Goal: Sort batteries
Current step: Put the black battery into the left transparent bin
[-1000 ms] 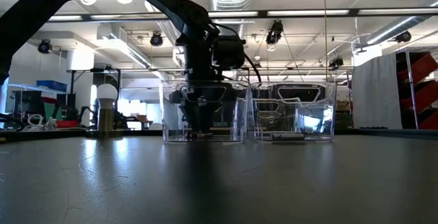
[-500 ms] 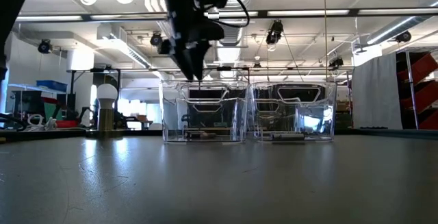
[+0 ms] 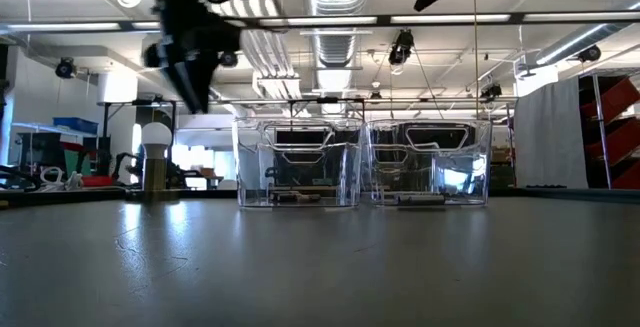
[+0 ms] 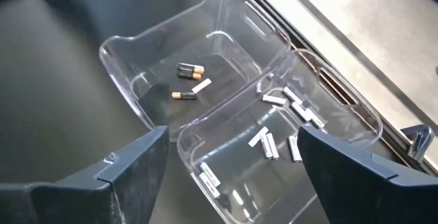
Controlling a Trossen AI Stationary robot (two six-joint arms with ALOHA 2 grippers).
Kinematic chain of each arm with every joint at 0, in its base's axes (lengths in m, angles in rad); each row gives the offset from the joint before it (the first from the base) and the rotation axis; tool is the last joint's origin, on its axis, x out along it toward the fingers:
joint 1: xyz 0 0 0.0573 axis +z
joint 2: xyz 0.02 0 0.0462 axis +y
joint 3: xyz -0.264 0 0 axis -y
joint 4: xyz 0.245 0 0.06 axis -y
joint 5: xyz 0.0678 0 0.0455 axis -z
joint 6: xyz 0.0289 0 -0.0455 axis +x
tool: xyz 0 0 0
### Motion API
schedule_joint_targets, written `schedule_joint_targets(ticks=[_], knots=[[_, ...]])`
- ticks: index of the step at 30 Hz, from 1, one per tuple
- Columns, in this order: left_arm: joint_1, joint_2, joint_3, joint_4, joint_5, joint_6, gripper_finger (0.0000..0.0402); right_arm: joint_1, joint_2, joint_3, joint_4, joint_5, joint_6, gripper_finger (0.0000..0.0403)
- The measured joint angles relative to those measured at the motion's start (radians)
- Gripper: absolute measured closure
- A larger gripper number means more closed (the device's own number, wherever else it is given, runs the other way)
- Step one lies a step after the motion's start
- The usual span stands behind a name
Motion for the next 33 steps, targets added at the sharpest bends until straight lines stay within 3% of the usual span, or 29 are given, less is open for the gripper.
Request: schedule_joint_targets(ticks=[6, 13, 29, 33], knots=[[0.014, -0.121, -0.236, -0.056, 0.132, -0.175, 0.026, -0.022, 0.052, 0.0, 0.01, 0.0, -0.029, 0.007], [0.011, -0.1, -0.423, -0.054, 0.257, -0.256, 0.026, -0.065, 0.092, 0.0, 0.061, -0.007, -0.053, 0.0062], [0.008, -0.04, -0.531, -0.046, 0.266, -0.184, 0.0272, -0.067, 0.099, 0.0, 0.048, -0.008, -0.061, 0.0066], [0.008, 0.027, -0.529, -0.048, 0.319, -0.077, 0.028, -0.063, 0.102, 0.0, 0.036, -0.008, -0.059, 0.0073]])
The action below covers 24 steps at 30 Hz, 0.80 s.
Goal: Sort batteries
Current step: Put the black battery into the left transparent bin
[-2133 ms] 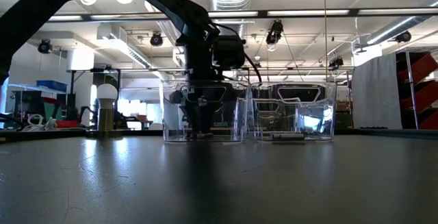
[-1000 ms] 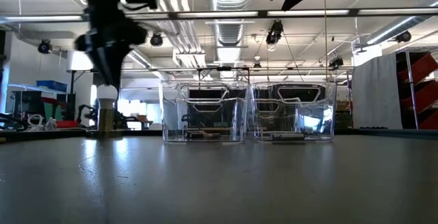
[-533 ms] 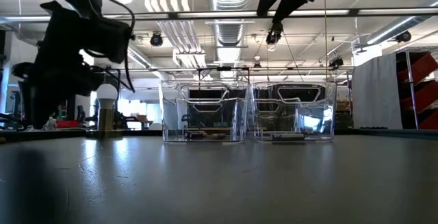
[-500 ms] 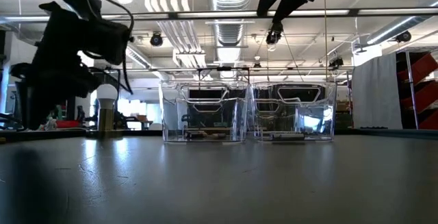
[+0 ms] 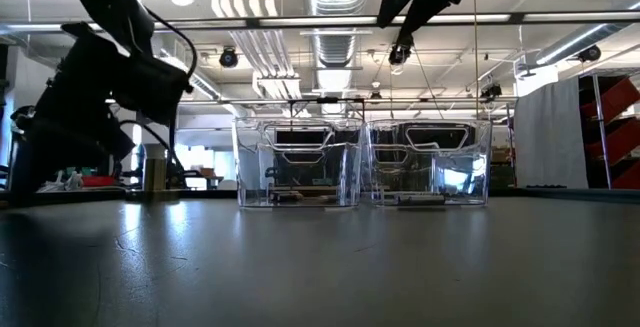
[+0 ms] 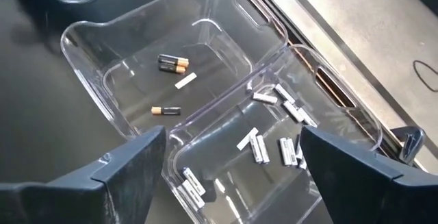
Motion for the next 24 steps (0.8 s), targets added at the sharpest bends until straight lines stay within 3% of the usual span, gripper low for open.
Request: schedule_joint_targets(ticks=[3, 6, 11, 24], knots=[[0.0, 0.048, 0.035, -0.034, 0.024, 0.126, 0.0284, 0.016, -0.001, 0.0, -0.039, -0.002, 0.001, 0.0078], [0.0, 0.079, 0.085, -0.098, -0.017, 0.249, 0.0284, 0.045, -0.004, 0.0, -0.111, -0.024, 0.021, 0.0082], [0.0, 0.126, 0.135, -0.17, -0.006, 0.435, 0.0282, 0.102, -0.006, 0.0, -0.259, -0.003, 0.133, 0.0087], [0.071, 0.339, 0.139, -0.2, -0.02, 0.563, 0.0201, 0.283, -0.007, 0.0, -0.359, 0.008, 0.339, 0.0063]])
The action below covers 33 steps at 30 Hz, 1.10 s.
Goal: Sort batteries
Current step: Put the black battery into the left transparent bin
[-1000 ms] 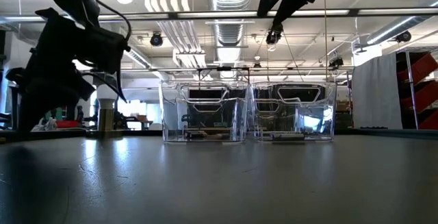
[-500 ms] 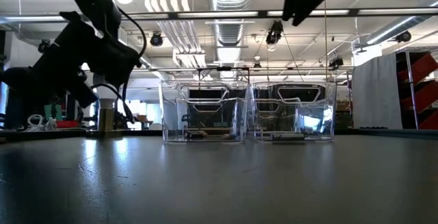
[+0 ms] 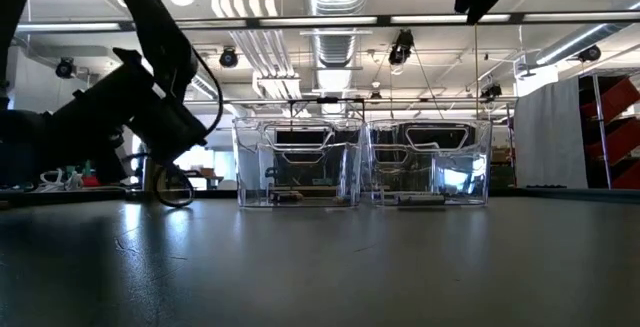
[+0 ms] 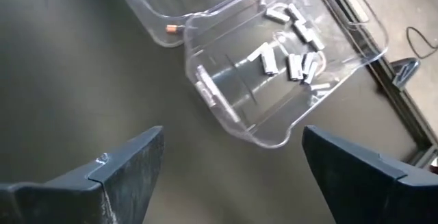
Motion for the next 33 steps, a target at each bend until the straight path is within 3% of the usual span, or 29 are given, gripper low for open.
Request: schedule_joint_targets(ticks=[8, 19, 24, 33], knots=[[0.041, 0.009, -0.005, 0.049, 0.074, 0.062, 0.0208, 0.042, -0.002, 0.0, -0.002, -0.009, 0.098, 0.0068], [0.048, 0.036, -0.03, 0.061, 0.008, -0.01, 0.022, 0.048, -0.002, 0.0, 0.003, -0.01, 0.156, 0.007], [0.116, 0.076, -0.102, 0.127, 0.119, -0.036, 0.022, 0.048, -0.002, 0.0, 0.009, -0.01, 0.21, 0.0065], [0.128, 0.085, -0.097, 0.142, 0.153, -0.049, 0.0226, 0.048, 0.012, -0.002, 0.016, -0.009, 0.219, 0.0064]])
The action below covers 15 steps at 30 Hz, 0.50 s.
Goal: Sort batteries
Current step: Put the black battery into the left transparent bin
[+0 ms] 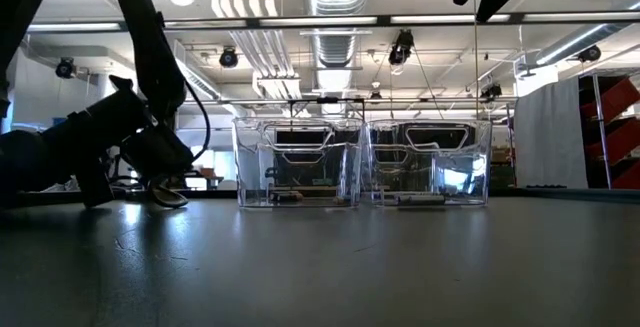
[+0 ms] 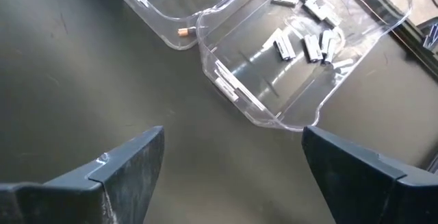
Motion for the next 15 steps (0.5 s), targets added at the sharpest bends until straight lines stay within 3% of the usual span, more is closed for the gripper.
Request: schedule_joint_targets(ticks=[5, 12, 15], knots=[[-0.029, -0.002, -0.002, 0.014, 0.049, 0.026, 0.0263, 0.0, 0.0, -0.001, 0.0, -0.001, -0.018, 0.0064], [-0.077, -0.002, 0.003, 0.02, 0.099, 0.049, 0.0371, -0.003, -0.002, -0.001, -0.001, -0.001, -0.094, 0.0064], [-0.088, -0.003, 0.004, 0.021, 0.103, 0.054, 0.0389, -0.002, -0.002, 0.0, -0.001, -0.001, -0.098, 0.0064]])
